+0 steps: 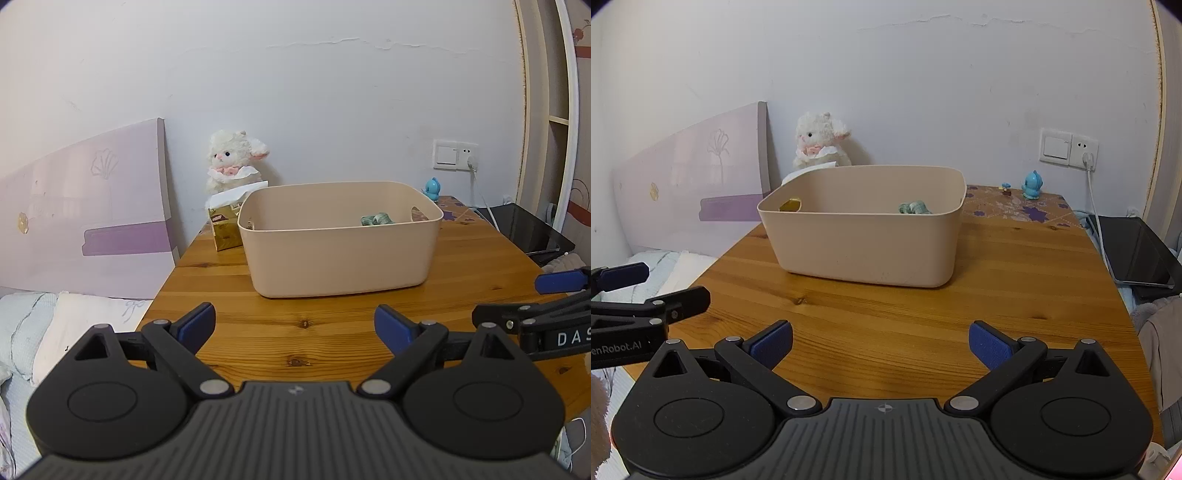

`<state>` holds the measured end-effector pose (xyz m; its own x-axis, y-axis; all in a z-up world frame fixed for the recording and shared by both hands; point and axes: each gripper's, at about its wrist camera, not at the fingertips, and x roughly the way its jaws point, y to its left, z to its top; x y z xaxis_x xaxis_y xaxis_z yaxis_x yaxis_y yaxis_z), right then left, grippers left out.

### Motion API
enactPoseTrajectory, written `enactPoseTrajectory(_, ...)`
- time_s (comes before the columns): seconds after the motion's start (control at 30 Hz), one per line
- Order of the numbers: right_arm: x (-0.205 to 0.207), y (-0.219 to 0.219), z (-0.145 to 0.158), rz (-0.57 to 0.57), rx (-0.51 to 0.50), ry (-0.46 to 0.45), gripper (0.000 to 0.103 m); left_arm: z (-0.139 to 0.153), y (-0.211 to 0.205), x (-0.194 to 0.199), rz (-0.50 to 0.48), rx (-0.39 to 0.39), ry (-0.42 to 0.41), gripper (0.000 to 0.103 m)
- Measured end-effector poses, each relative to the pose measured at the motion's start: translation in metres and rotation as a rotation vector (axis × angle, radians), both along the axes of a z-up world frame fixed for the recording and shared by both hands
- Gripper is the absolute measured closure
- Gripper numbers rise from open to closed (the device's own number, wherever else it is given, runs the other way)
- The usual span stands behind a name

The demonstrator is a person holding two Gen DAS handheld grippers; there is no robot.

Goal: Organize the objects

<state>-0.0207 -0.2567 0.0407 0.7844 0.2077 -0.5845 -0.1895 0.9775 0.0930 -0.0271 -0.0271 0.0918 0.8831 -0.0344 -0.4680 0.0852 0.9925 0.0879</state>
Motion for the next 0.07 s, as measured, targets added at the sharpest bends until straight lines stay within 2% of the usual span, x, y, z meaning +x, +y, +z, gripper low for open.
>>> enactPoseTrajectory(0.07, 0.0012, 0.0005, -0.0014, 0.001, -0.002, 0.004, 0.000, -0.0011, 0.0024, 0.0022, 0.004, -0.002, 0.005, 0.009)
